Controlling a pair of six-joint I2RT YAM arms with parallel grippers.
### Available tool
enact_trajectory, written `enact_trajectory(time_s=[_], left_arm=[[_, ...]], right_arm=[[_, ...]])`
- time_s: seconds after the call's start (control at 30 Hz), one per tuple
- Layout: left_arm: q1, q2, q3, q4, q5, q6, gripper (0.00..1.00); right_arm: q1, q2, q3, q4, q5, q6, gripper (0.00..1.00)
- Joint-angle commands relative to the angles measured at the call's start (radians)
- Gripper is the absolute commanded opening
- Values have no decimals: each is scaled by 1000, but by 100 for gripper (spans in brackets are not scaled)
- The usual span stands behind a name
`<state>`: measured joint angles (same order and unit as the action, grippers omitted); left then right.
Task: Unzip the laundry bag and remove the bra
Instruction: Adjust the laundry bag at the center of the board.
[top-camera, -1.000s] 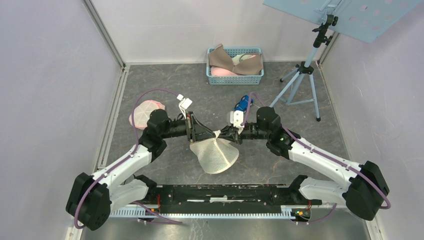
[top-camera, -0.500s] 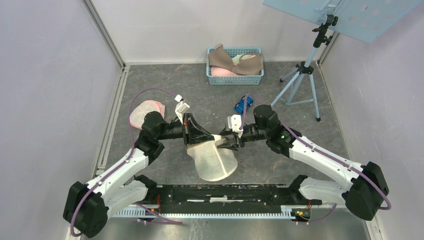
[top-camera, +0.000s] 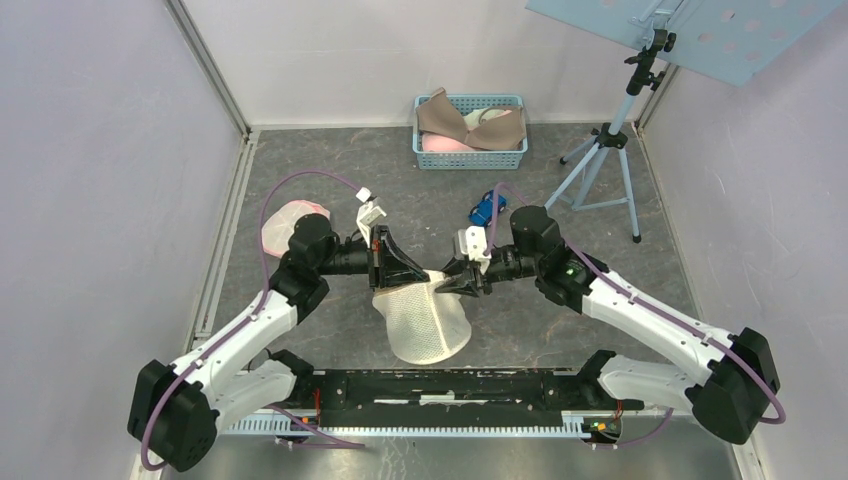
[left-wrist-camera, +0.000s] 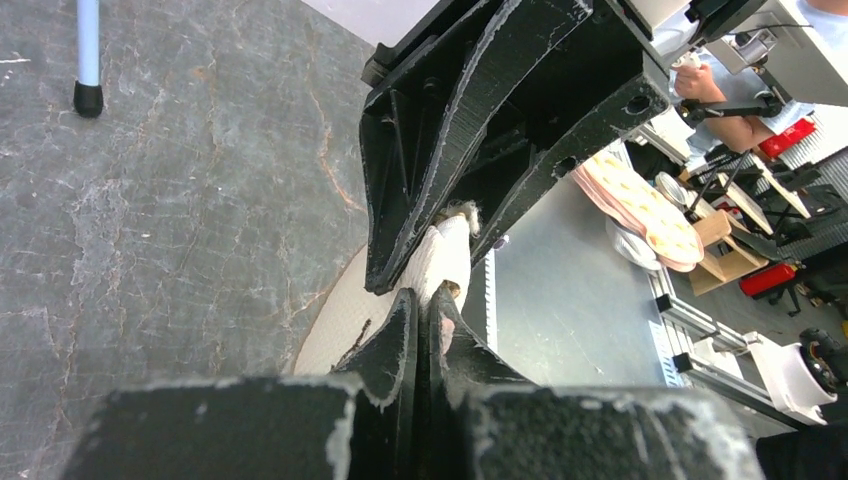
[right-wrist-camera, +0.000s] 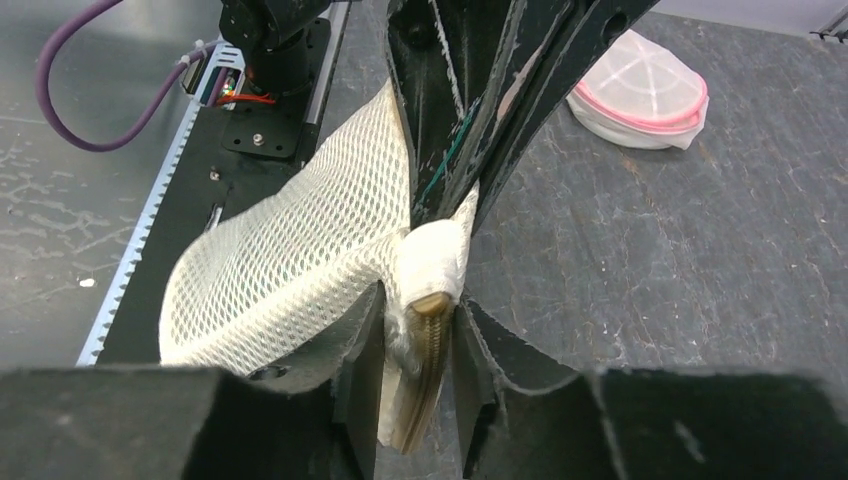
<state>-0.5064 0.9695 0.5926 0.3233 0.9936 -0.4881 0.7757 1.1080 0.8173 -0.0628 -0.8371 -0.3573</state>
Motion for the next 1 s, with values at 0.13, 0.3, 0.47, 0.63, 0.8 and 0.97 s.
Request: enact_trajectory(time_s=[0.13,0.3,0.47,0.63,0.8,0.97], left_arm=[[-7,12,52,25,-37,-21,2],[-43,21,55,49,-88,-65,6],[-66,36,57,50,-197,-114,24],[-64,45,55,83,-288,-205,33],[-55,41,38,157,-266,-260,47],[-51,46,34,152,-242,-244,19]], right_arm=[[28,32,21,134,-21,76,24],[47,40,10,158,-17,92,14],[70,44,8,160,-9,91,6],[101,43,-8,136,4,71,4],[109,34,-29,112,14,51,5],[109,18,-33,109,22,52,6]])
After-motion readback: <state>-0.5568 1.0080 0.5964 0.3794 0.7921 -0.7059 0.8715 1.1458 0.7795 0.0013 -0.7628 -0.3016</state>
